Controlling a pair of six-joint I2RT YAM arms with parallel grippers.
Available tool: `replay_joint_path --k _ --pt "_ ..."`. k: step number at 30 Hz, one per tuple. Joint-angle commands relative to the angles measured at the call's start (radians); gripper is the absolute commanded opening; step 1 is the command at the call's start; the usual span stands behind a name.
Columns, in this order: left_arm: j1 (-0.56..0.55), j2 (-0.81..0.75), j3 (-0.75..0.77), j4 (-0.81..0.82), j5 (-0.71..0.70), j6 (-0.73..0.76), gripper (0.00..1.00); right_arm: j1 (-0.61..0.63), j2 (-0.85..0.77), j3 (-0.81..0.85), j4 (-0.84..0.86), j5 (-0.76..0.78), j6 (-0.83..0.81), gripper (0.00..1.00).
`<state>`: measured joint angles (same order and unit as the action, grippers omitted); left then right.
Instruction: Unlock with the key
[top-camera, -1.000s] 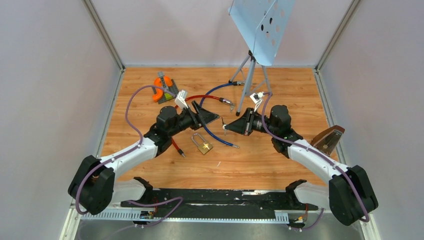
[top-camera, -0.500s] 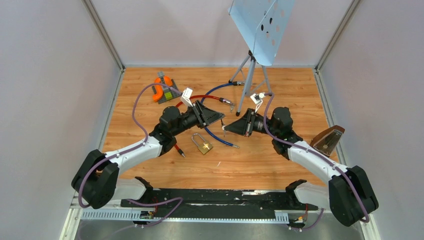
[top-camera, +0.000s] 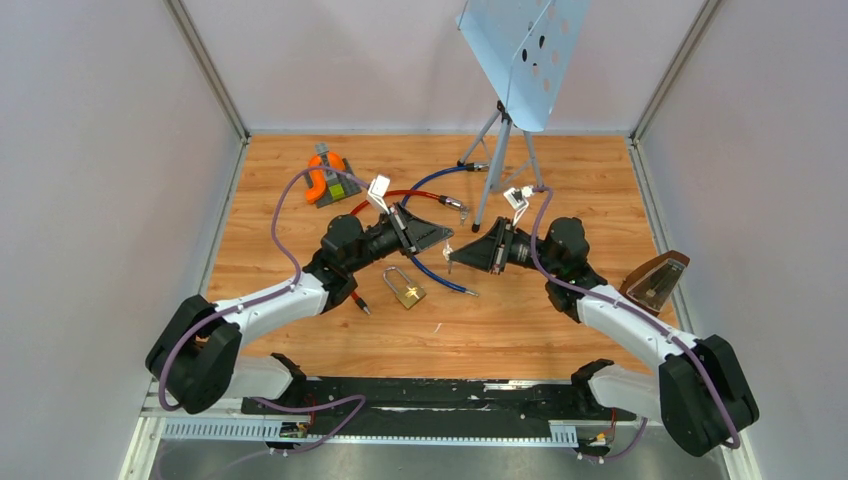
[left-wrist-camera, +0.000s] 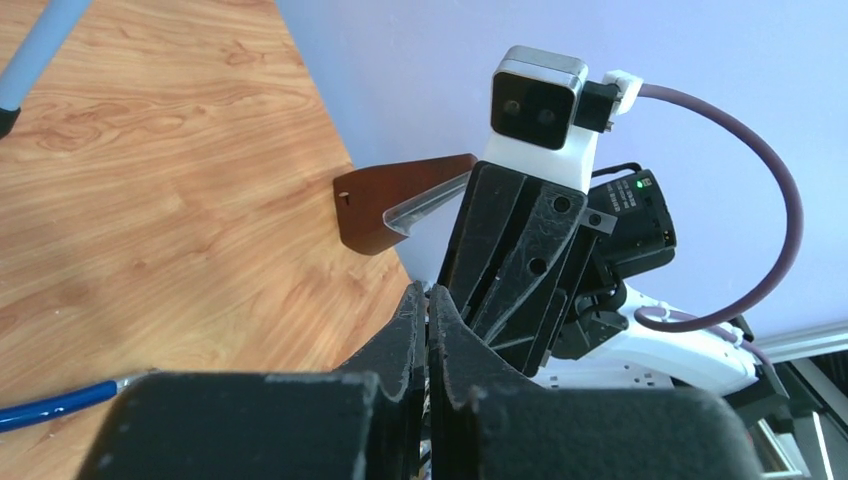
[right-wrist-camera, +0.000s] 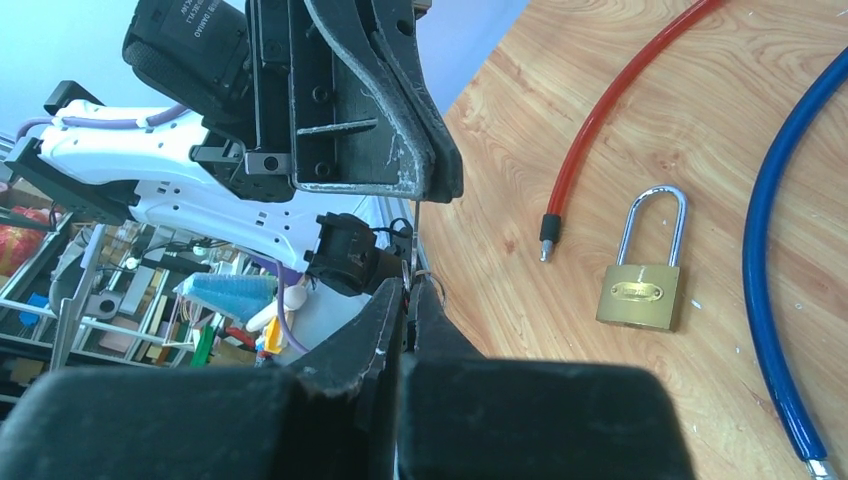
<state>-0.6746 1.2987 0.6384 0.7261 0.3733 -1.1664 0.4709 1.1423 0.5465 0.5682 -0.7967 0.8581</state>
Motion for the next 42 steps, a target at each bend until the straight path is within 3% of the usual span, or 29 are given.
replay_joint_path --k 1,5,9,12,16,23,32,42 --pt "-0.008 0.008 0.037 0.084 0.011 0.011 0.0 0.006 -0.033 -0.003 0.048 -0.001 -0.003 0.05" --pt "-0.008 -0.008 0.053 0.056 -0.021 0.102 0.0 0.006 -0.088 0.014 -0.052 0.047 -0.073 0.48" --pt "-0.008 -0.057 0.12 -0.082 -0.082 0.337 0.0 0.006 -0.181 0.033 -0.171 0.126 -0.177 0.69" --pt "-0.008 -0.083 0.166 -0.152 -0.124 0.522 0.0 0.005 -0.226 0.066 -0.239 0.176 -0.236 0.76" --pt "-0.008 -0.079 0.196 -0.124 -0.178 0.507 0.0 0.005 -0.229 0.097 -0.217 0.209 -0.235 0.77" --pt "-0.009 -0.049 0.13 0.056 -0.218 0.217 0.0 0.005 -0.173 0.121 -0.071 0.199 -0.126 0.76" --pt "-0.008 -0.091 0.116 0.064 -0.249 0.122 0.0 0.005 -0.088 0.141 0.125 0.169 0.003 0.58" --pt "-0.014 -0.061 0.117 0.19 -0.19 0.072 0.0 0.005 -0.034 0.185 0.173 0.138 0.023 0.42"
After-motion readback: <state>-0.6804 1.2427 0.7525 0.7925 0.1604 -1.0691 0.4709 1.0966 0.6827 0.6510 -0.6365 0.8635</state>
